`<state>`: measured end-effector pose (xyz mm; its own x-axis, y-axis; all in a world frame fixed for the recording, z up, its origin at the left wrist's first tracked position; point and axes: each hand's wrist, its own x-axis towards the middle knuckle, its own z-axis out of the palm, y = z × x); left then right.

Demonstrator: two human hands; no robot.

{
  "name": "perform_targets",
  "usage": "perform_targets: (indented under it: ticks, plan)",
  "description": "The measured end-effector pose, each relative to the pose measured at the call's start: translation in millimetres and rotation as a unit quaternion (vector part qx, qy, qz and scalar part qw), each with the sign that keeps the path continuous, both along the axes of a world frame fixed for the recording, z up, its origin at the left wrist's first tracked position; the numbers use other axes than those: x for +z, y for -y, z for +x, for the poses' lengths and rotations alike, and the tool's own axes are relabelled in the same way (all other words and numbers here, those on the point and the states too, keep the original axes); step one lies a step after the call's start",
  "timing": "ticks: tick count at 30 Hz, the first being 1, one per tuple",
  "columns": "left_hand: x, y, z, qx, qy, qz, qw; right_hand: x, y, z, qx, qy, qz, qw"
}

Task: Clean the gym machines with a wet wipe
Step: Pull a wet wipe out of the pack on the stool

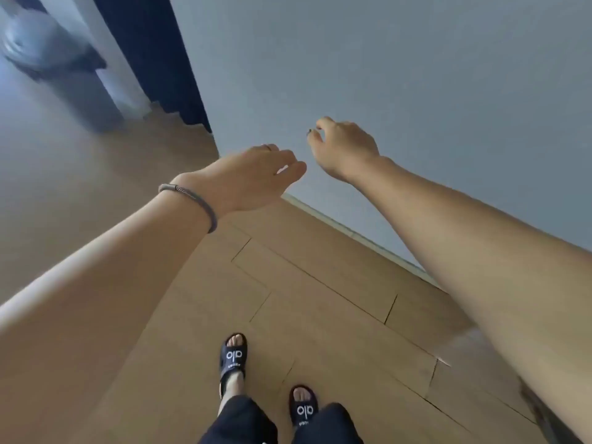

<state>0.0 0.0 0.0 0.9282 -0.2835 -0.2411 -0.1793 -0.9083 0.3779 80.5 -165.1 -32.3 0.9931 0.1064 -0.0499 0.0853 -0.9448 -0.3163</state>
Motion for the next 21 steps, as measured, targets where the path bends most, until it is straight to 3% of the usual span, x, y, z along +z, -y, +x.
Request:
perform_targets:
  ticks: [5,12,21]
  plan:
    - [-28,-56,-83,0.128,-0.039,0.017,0.991,-24,-79,-55,0.148,-0.06,-0.025,0.987]
    - [-46,-156,-239,0.316,-0.056,0.013,0.947,-46,-227,-169,0.344,-0.081,-0.019,0.935]
    - [-66,-254,-516,0.524,-0.11,0.077,0.841,-54,-409,-432,0.568,-0.1,0.005,0.817]
